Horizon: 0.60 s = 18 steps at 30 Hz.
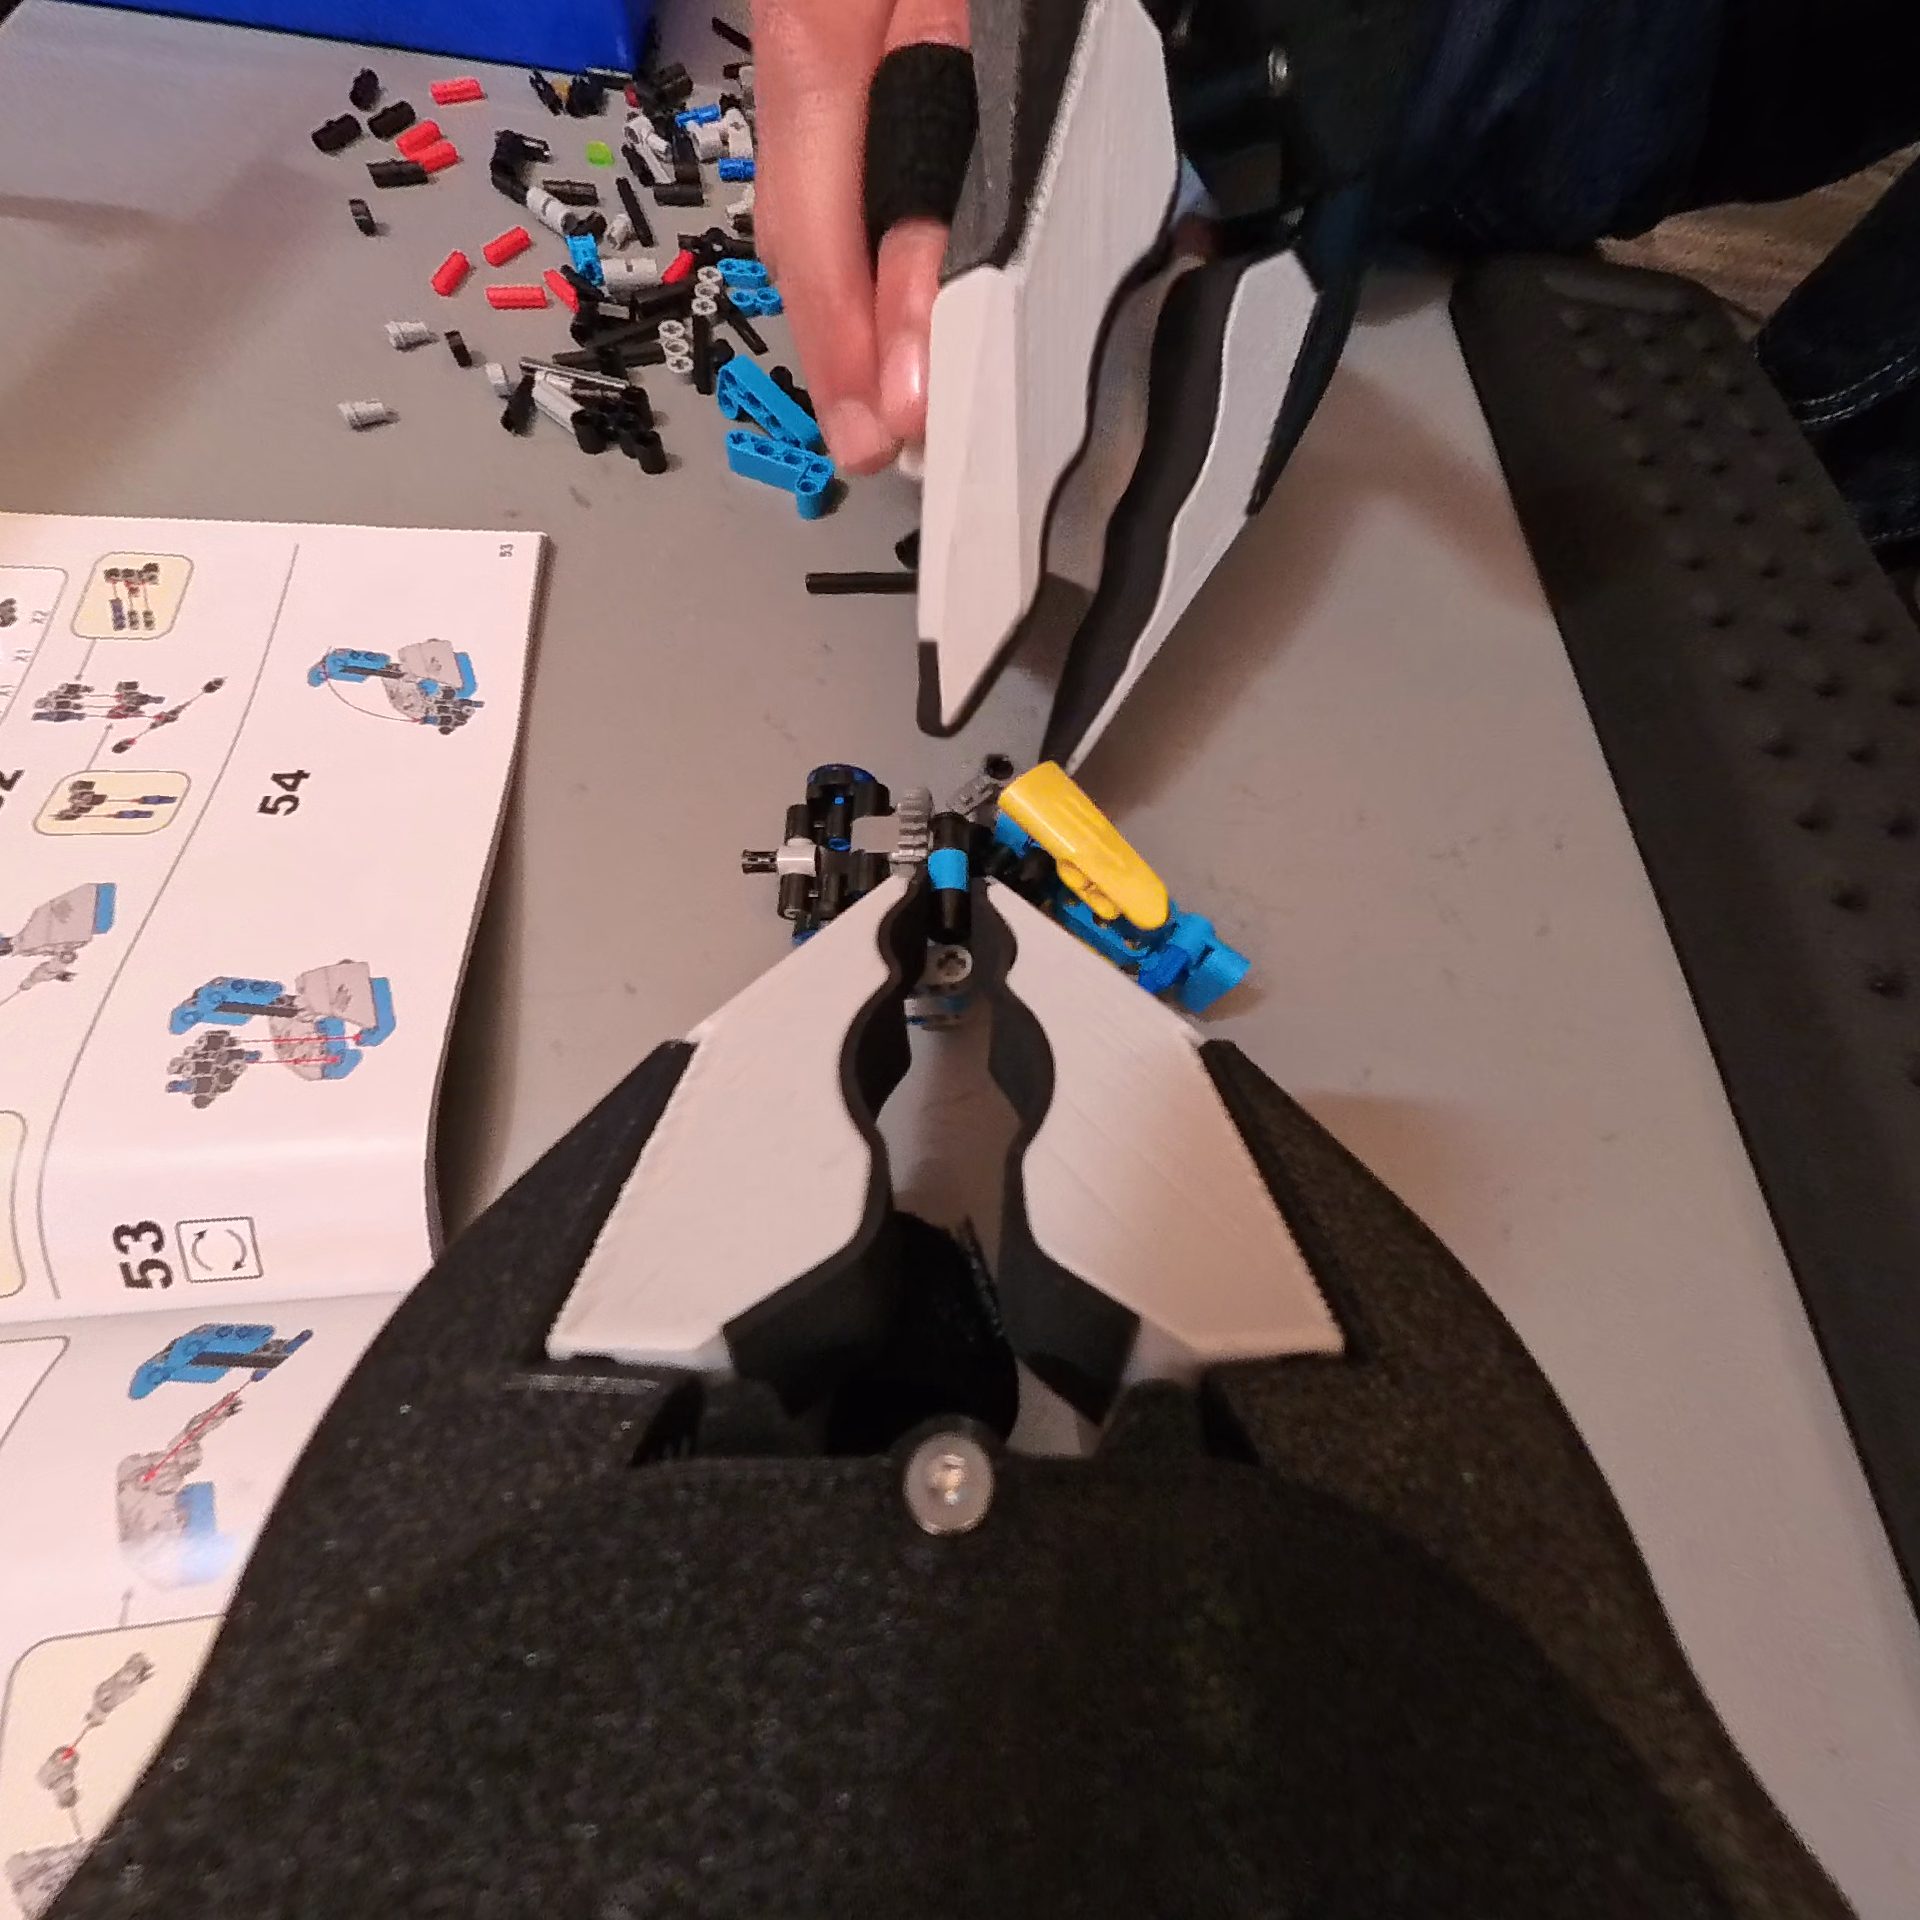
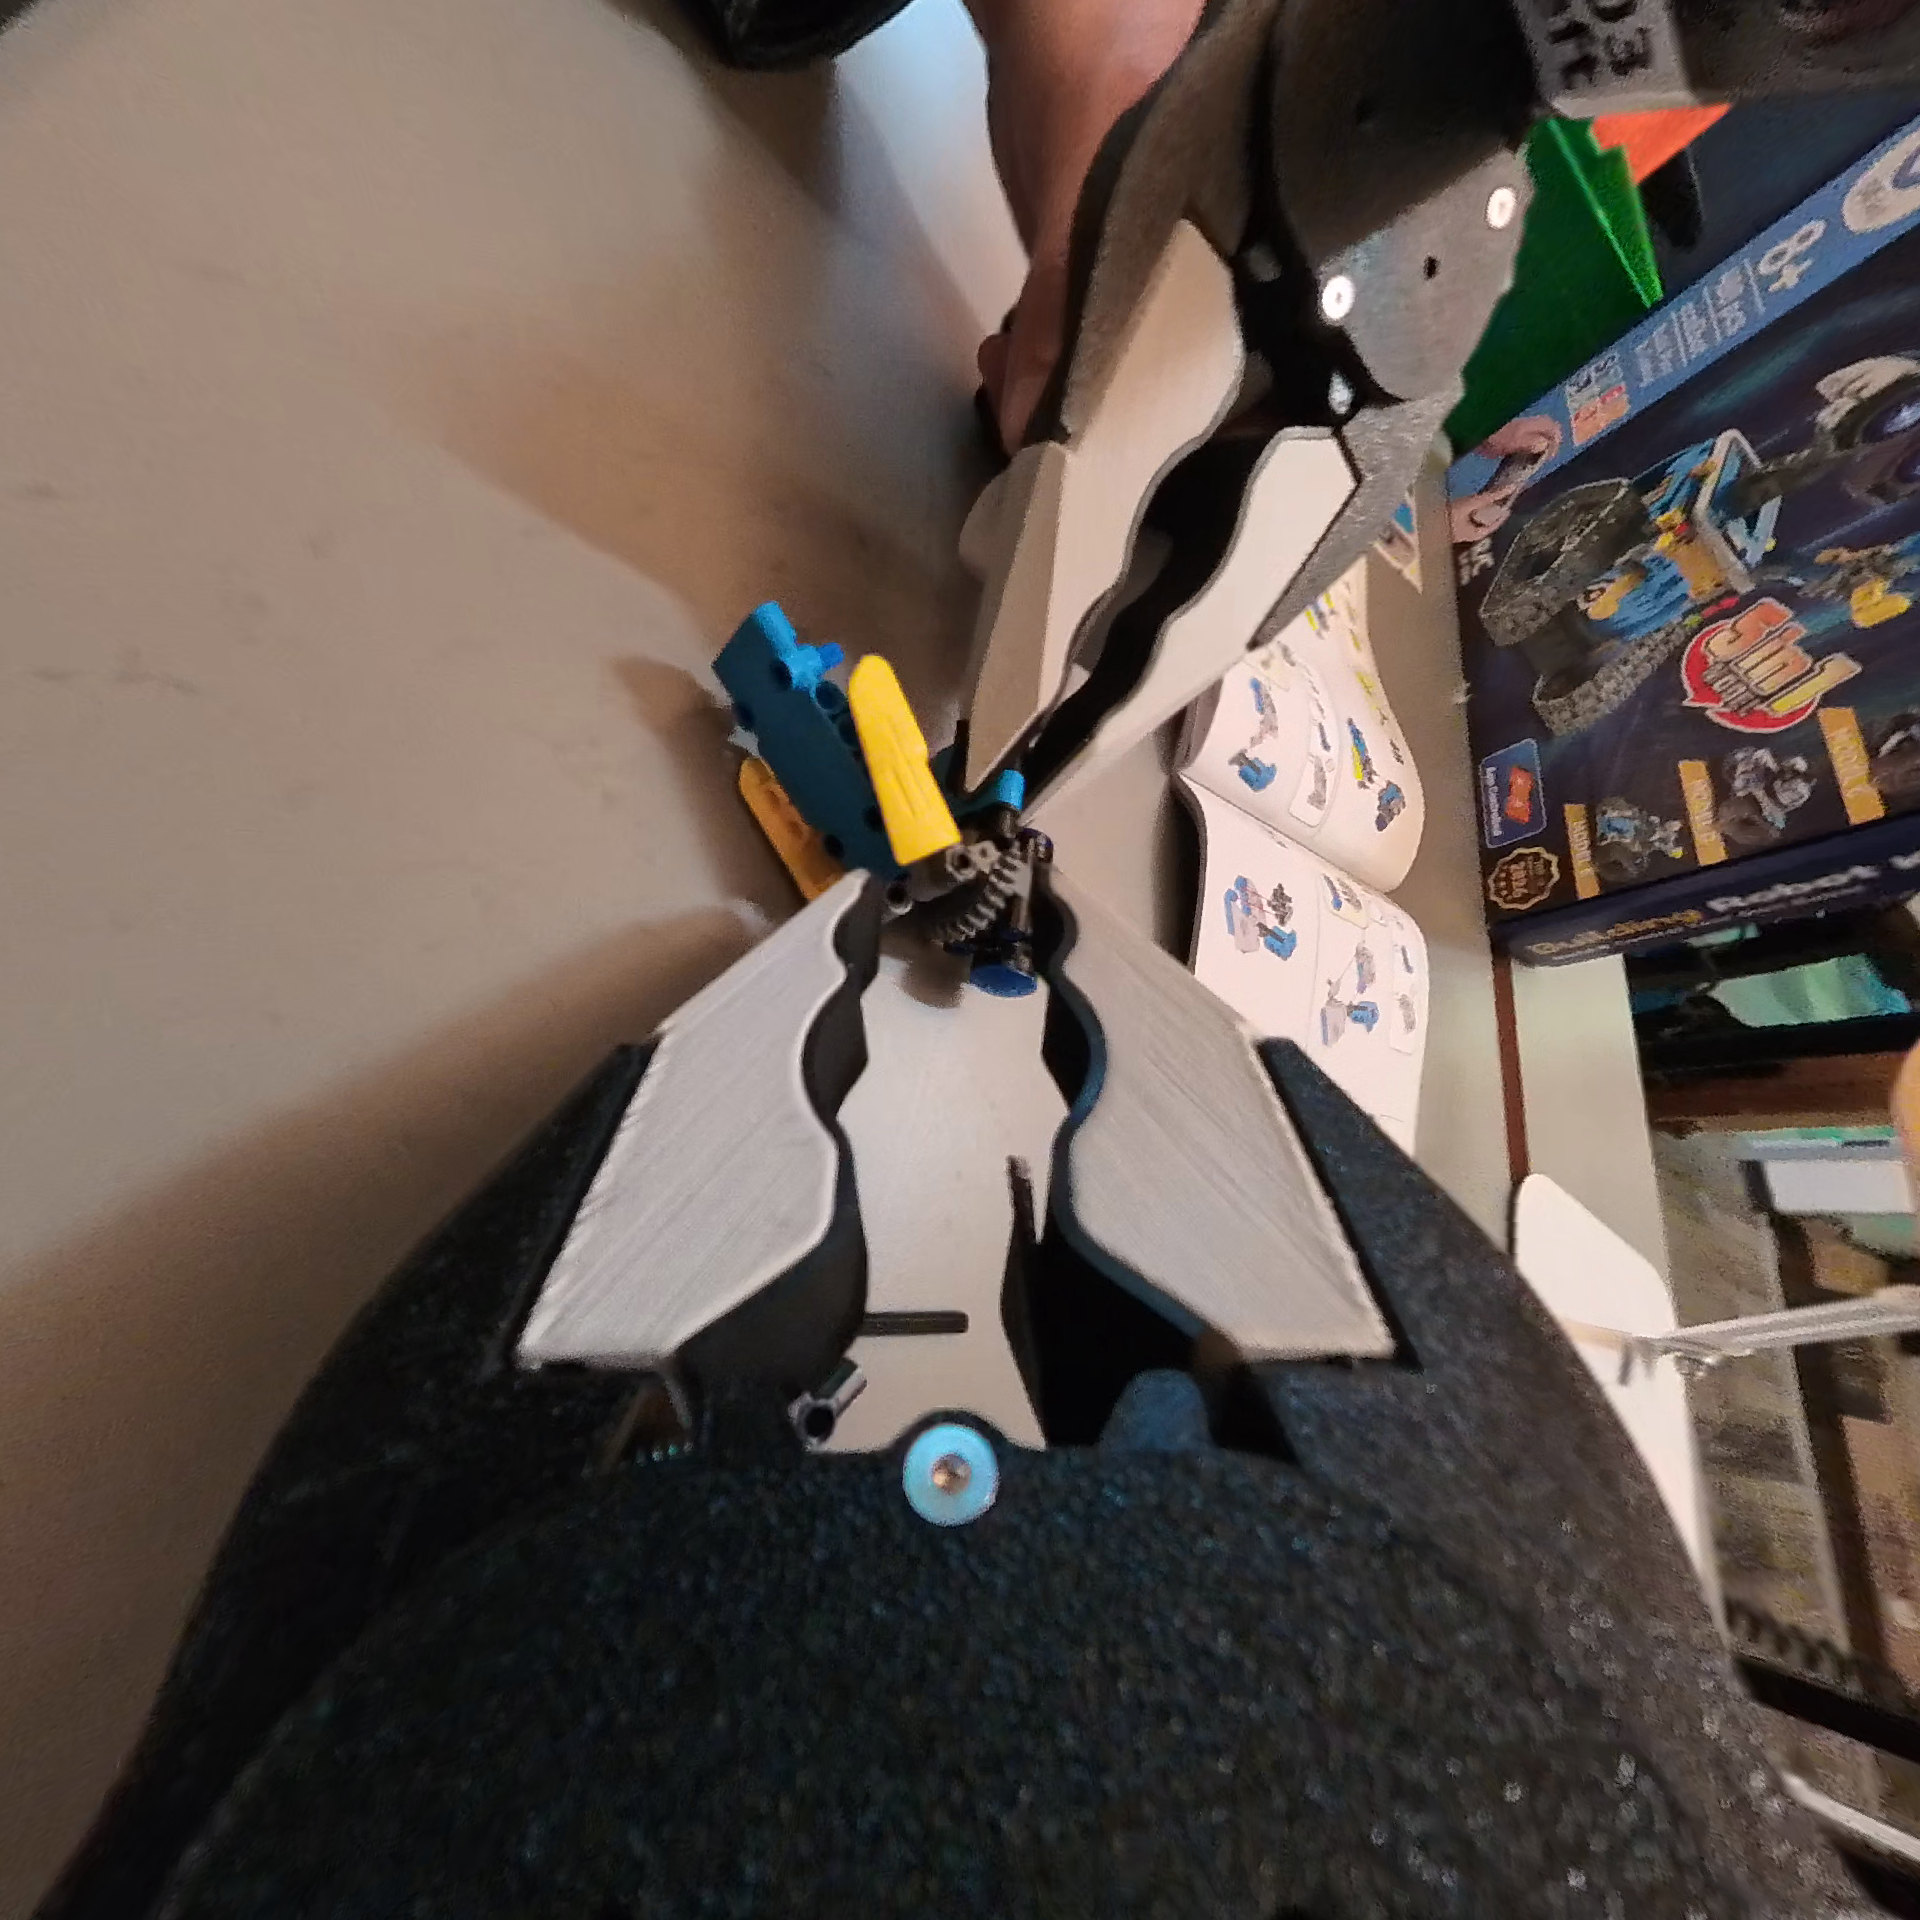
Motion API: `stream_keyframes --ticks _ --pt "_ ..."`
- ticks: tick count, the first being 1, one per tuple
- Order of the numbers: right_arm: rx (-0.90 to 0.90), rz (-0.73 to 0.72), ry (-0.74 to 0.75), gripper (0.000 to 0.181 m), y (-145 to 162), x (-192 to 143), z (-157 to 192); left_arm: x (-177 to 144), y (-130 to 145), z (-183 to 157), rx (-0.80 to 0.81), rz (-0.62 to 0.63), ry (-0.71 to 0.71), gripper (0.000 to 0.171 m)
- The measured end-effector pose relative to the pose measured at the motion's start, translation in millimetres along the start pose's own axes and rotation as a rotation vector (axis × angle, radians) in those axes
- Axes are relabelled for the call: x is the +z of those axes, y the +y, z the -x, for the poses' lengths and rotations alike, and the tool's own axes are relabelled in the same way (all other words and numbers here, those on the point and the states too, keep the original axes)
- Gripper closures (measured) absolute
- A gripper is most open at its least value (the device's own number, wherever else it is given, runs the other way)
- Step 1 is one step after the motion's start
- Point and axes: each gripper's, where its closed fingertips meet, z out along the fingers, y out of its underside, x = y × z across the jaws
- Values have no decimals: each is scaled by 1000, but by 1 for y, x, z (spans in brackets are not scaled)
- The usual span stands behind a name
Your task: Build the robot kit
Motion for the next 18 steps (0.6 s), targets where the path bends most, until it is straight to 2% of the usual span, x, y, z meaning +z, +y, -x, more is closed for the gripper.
stream_keyframes --ticks 4,6,10,14,18 --pt "205 1 -73 156 -1 -4 1 0 0 1 4 1 -27 165" --pt "362 -26 -62 148 -8 -5 -3 0 0 1 -2 -3 -54 164" --pt "638 2 10 151 -1 -6 -8 1 0 -1 6 -8 -112 165" --pt "744 39 59 157 6 -7 1 1 0 -3 15 -10 -134 165" --pt "810 41 -7 157 6 -2 20 0 0 -3 -13 -22 -108 165"
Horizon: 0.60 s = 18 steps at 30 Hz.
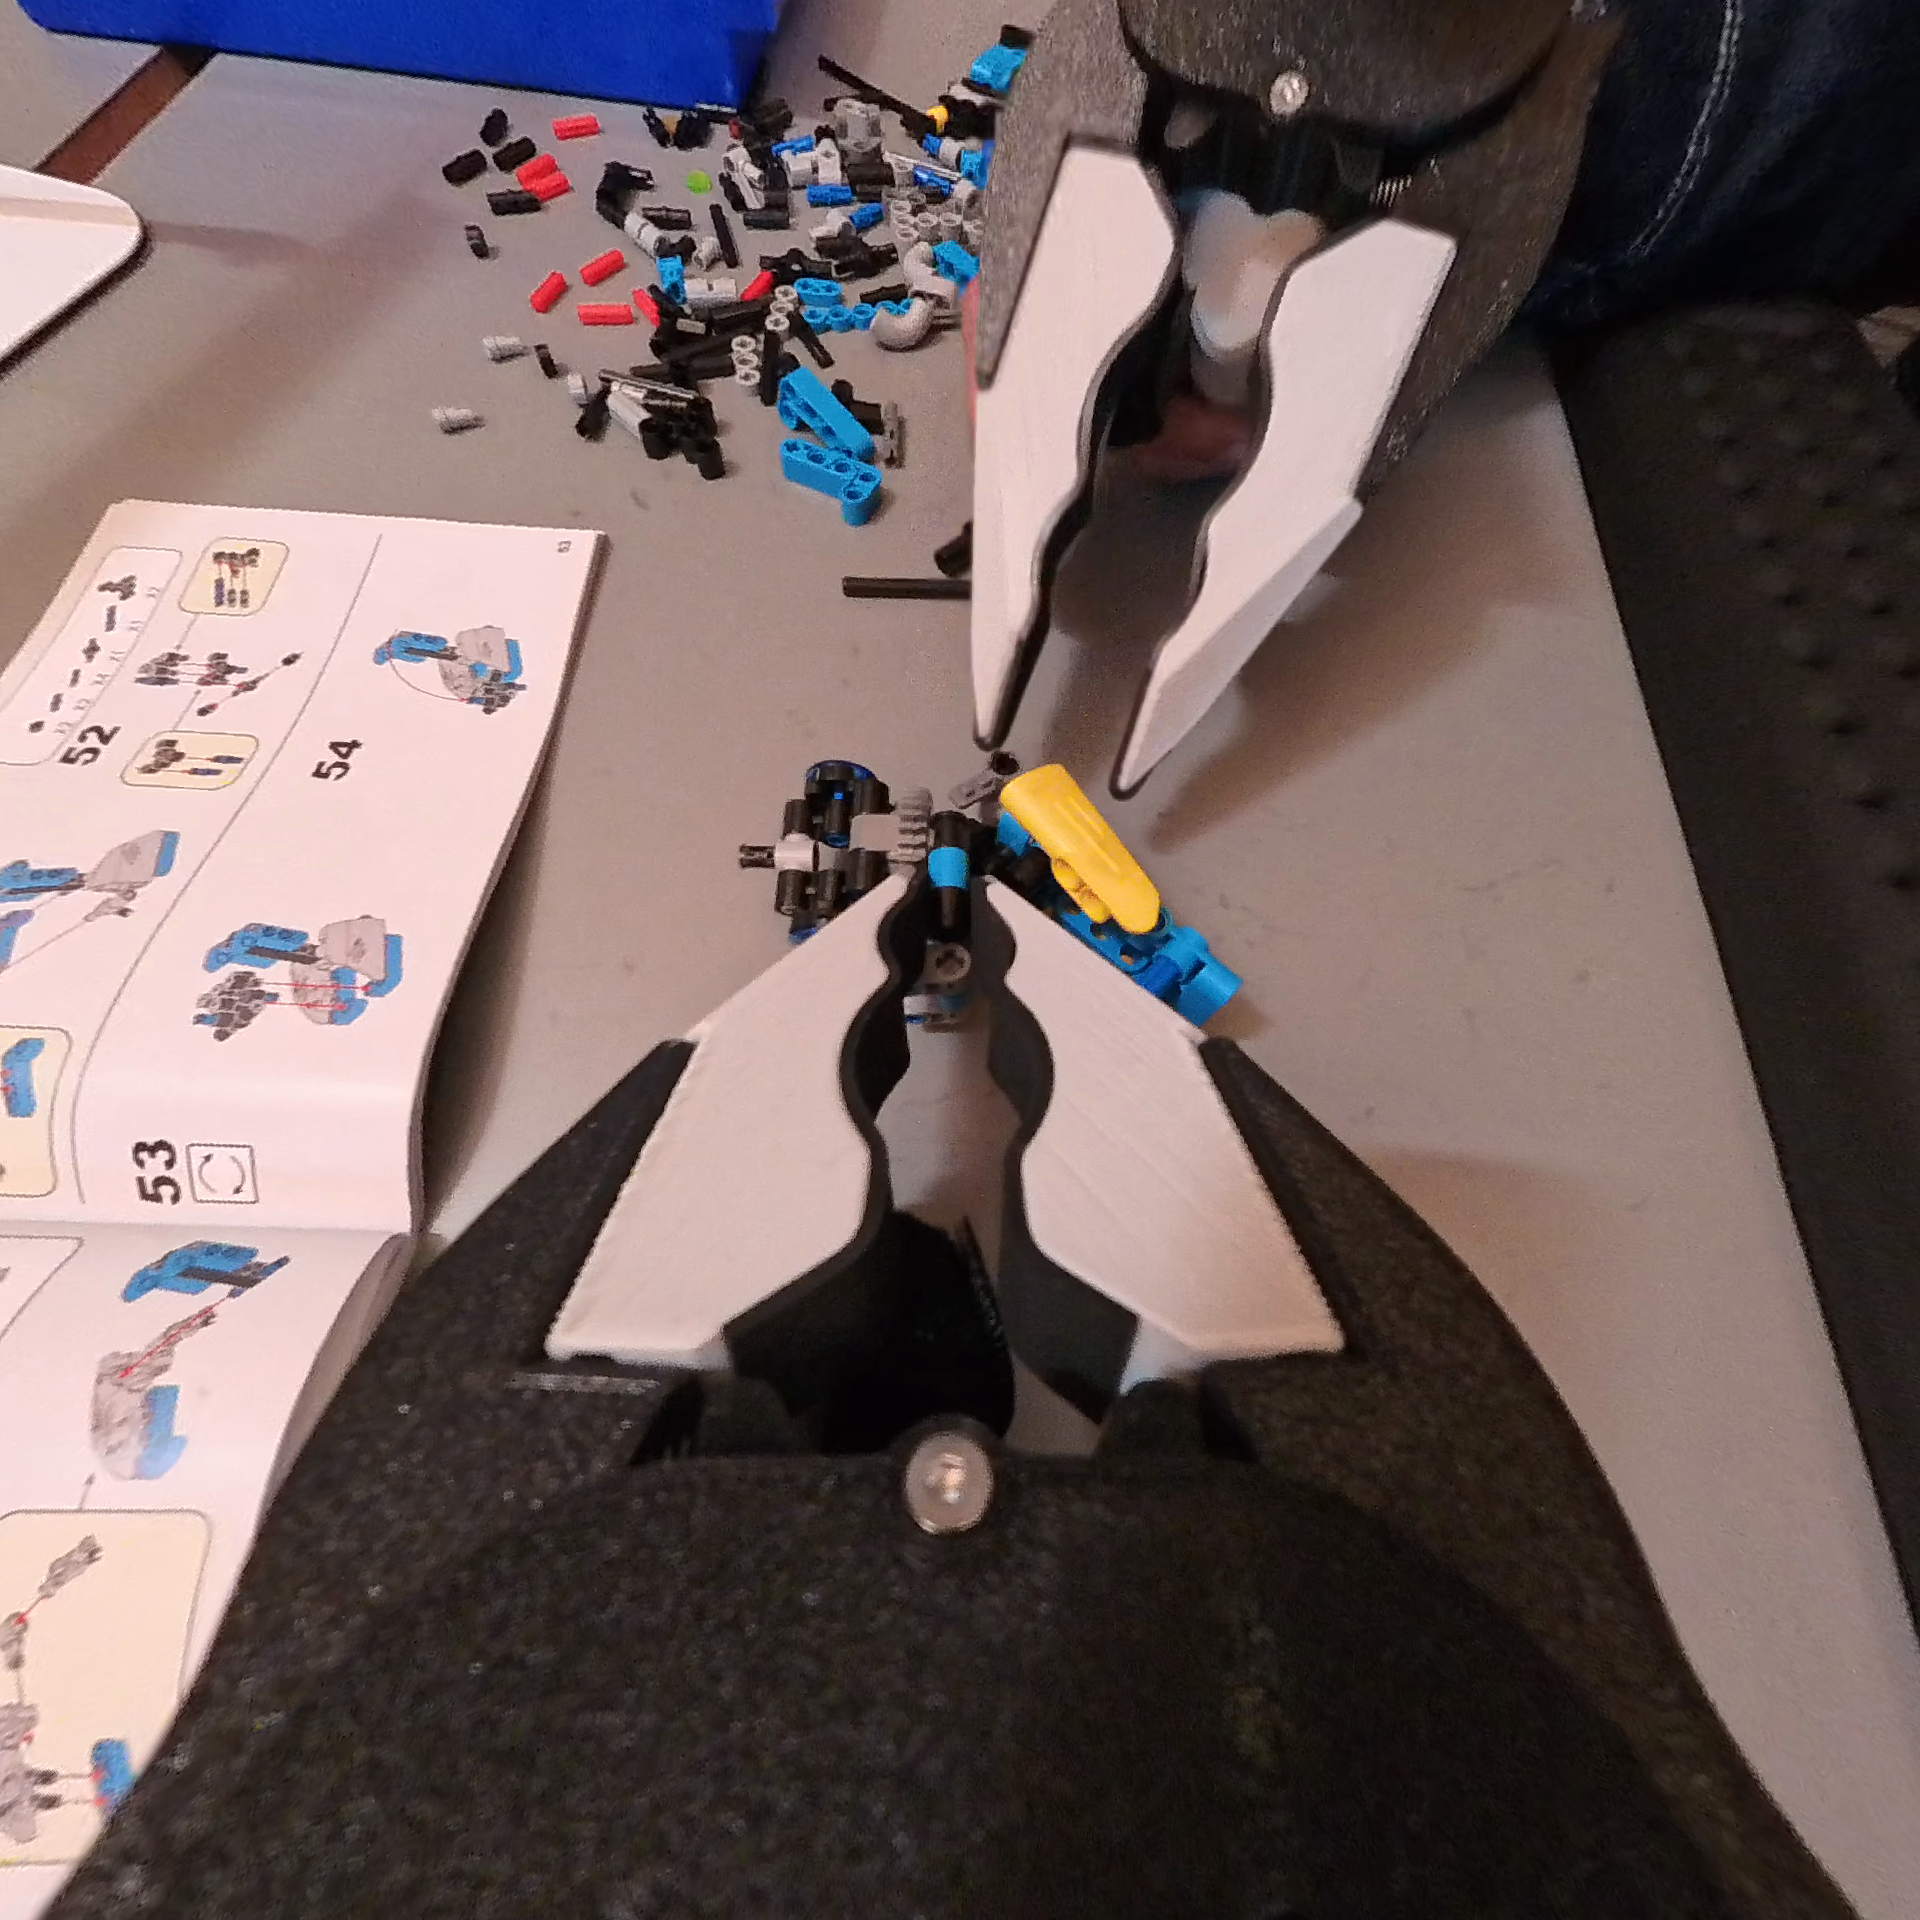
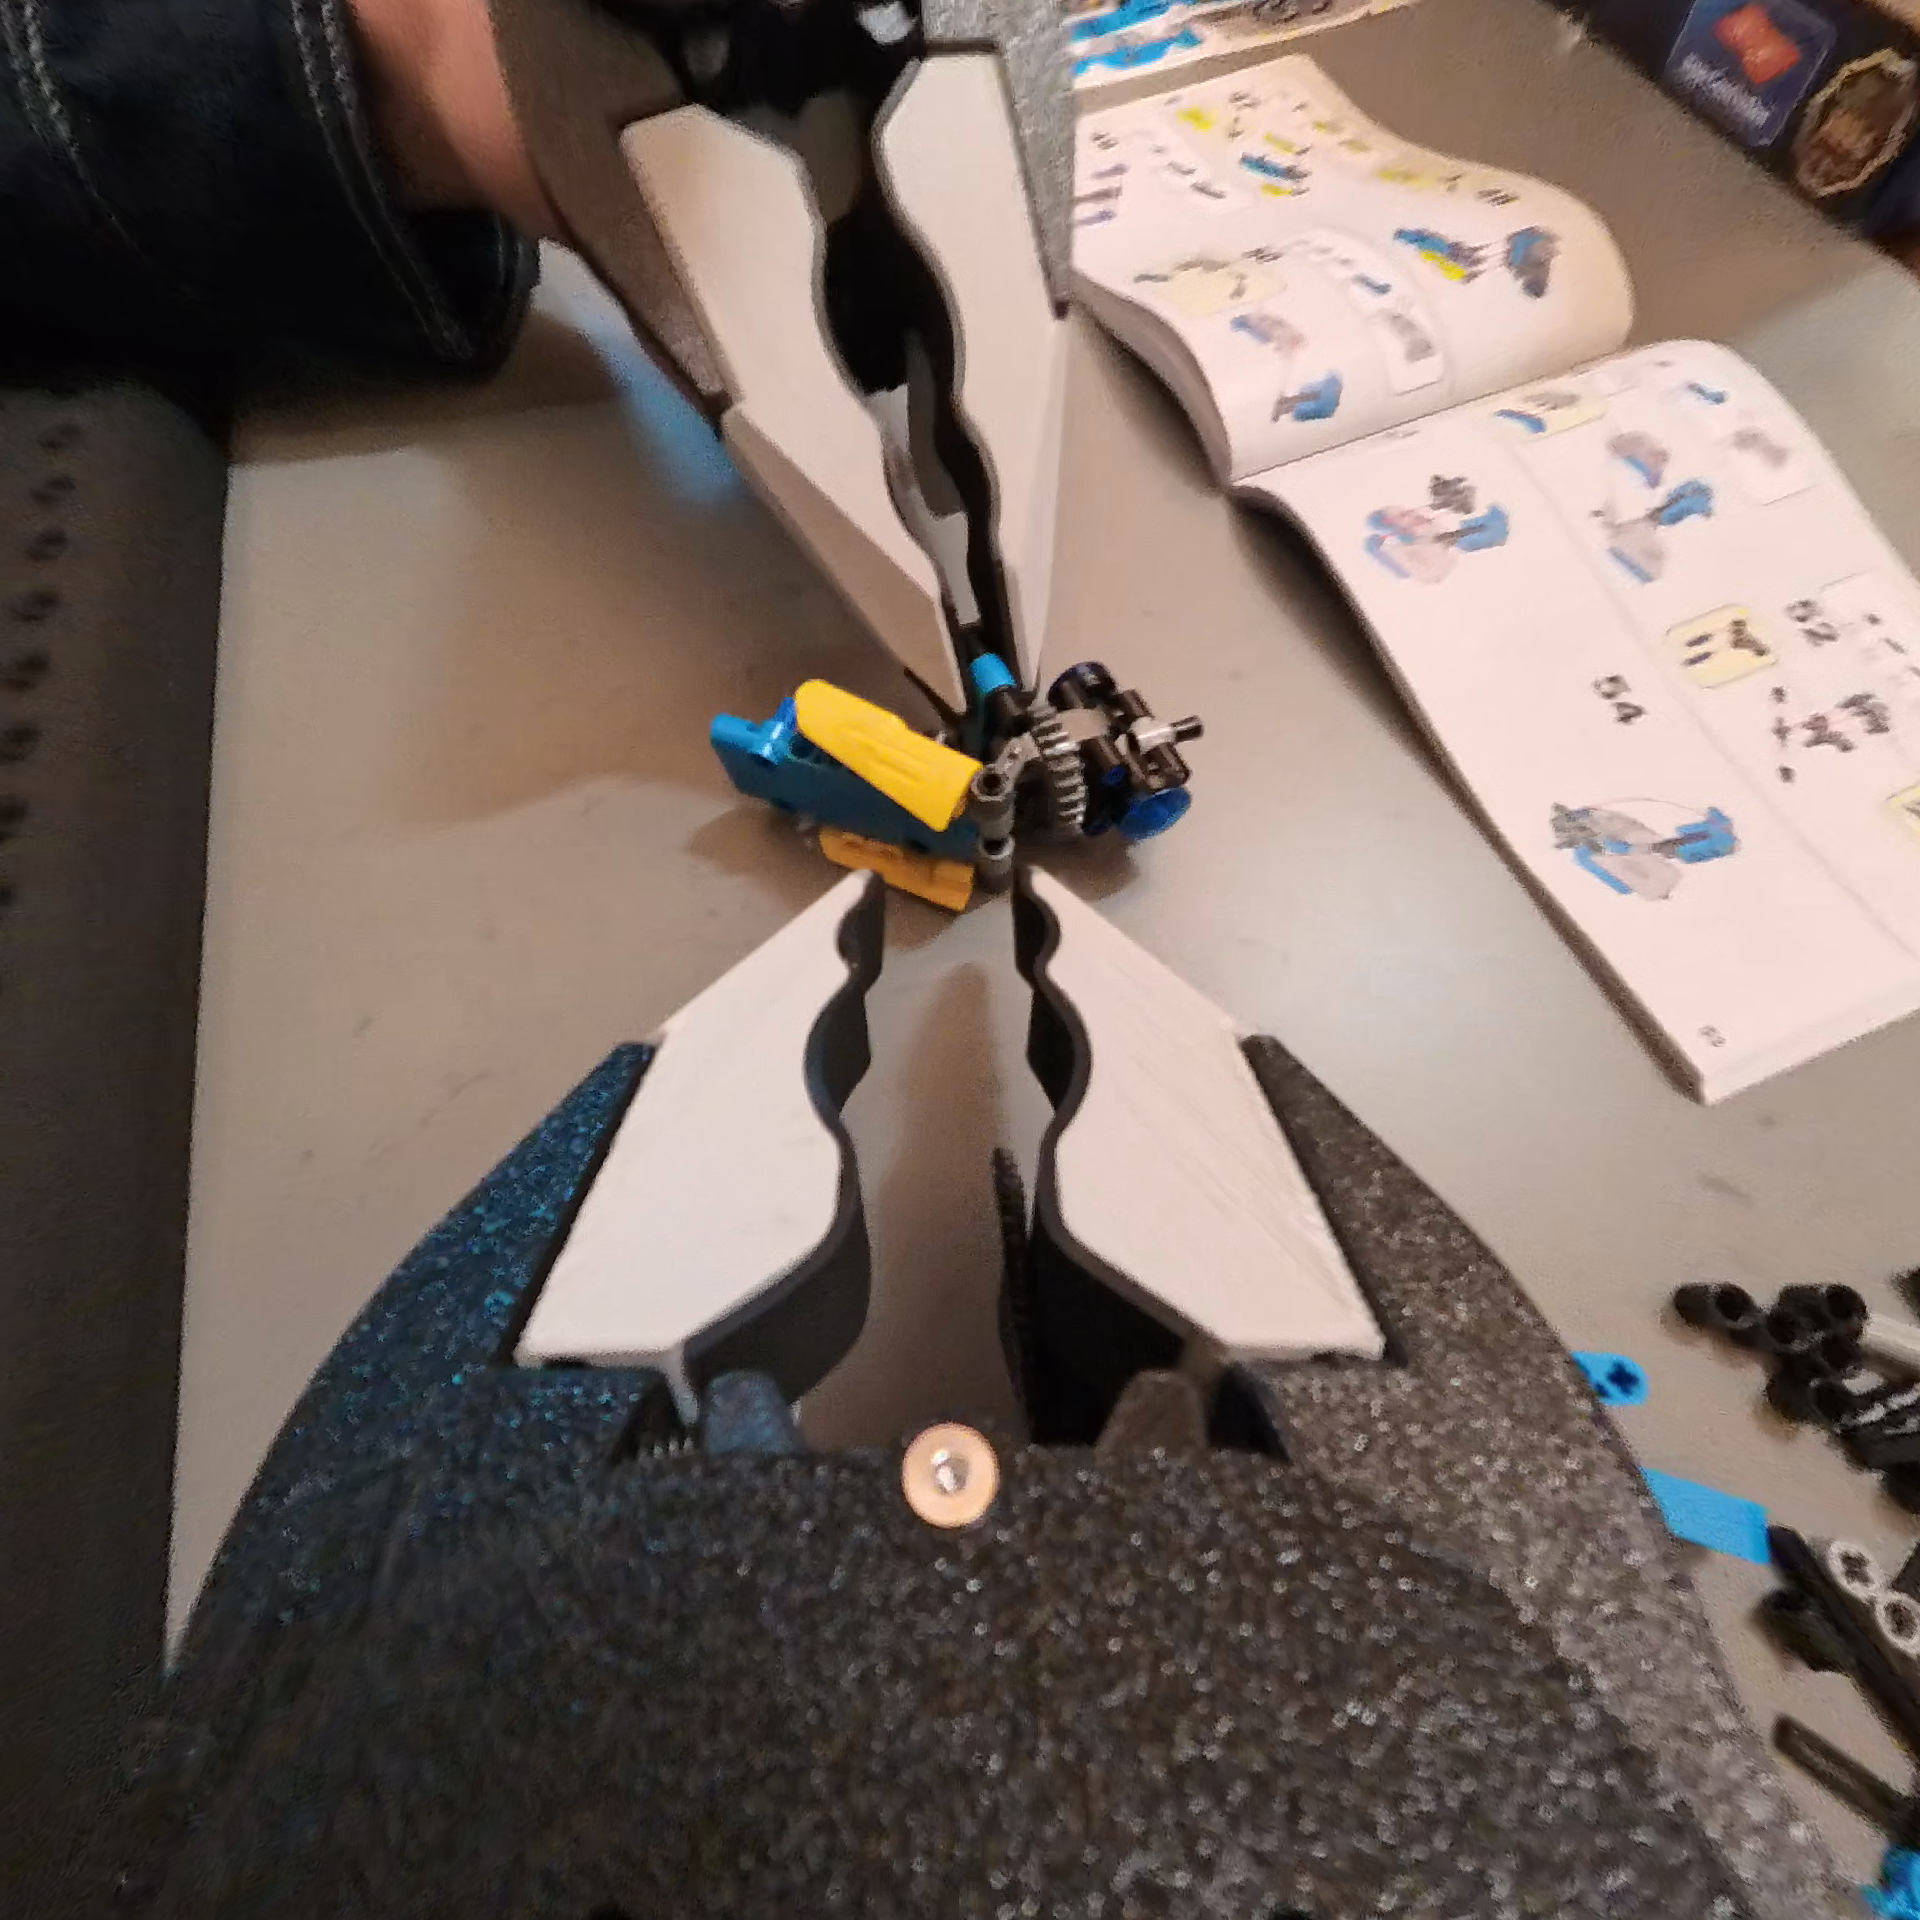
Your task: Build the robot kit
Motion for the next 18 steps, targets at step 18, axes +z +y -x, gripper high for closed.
stream_keyframes --ticks 18 --pt "-52 136 280 177 24 -10 -55 -1 2 -13 35 11 43 164"
